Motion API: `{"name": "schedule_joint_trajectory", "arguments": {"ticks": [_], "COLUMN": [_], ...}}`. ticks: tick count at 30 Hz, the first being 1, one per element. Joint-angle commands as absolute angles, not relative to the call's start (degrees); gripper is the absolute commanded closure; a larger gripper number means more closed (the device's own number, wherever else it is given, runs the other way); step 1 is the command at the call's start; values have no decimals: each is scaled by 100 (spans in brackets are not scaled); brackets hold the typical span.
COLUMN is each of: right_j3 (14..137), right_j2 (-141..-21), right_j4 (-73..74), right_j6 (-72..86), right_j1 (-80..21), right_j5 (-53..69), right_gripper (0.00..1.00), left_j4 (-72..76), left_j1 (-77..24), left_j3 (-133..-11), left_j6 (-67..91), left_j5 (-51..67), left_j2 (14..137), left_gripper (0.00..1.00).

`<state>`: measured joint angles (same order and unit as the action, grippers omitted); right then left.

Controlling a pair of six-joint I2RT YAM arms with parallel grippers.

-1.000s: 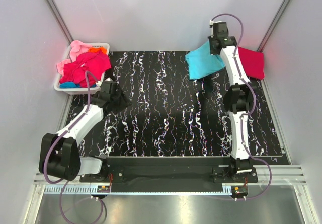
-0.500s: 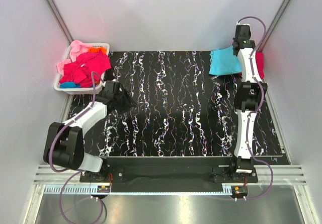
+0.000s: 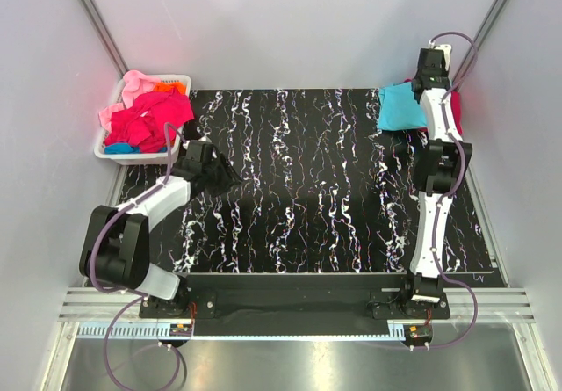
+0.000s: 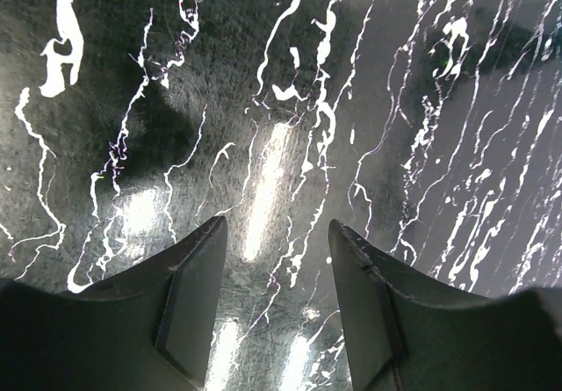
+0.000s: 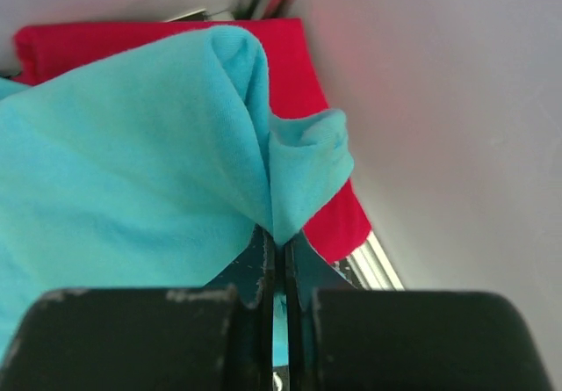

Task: Fold and stack the t-shirts
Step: Neatly place the folded tshirt to the corner

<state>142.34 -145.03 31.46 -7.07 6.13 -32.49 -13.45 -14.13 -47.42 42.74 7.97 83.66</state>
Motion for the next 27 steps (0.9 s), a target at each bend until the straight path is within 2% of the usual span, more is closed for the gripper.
{"name": "schedule_joint_trajectory", "arguments": {"ticks": [1,20,22,23,24,25,27], "right_j3": [14107,13984,13922,13870,13834,13817,13764], "right_j2": [-13720,-14097,-14124,-14124,-14115,-14072,-14010], "right_j4": [2216,1802,1811,1811,1819,1837,1846], "right_j6": [-545,-475,-475,-475,-466,-466,-405], "right_j1": [738,1072,1072,1072,1072,1072,1072], "right_j5": [-3928,-4764,-4737,-4676,-4650,-4615,-4501], "right_gripper": [100,100,90,81,63,40,26], "left_j4": [-1081,-1020,-1020,-1020,-1028,-1028,-1020], "left_j1": [-1476,-1652,-1661,-1670,-1679,-1696,-1714], "left_j3": [-4825,-4878,-4896,-4913,-4922,-4931,-4948], "left_j6": [4175,4184,4175,4184,4184,4192,4192], "left_j5": [826,738,765,756,747,756,765], "left_j2": [8455,8771,8789,8806,8798,8807,8833], "left_gripper": [46,46,46,46,46,46,46]}}
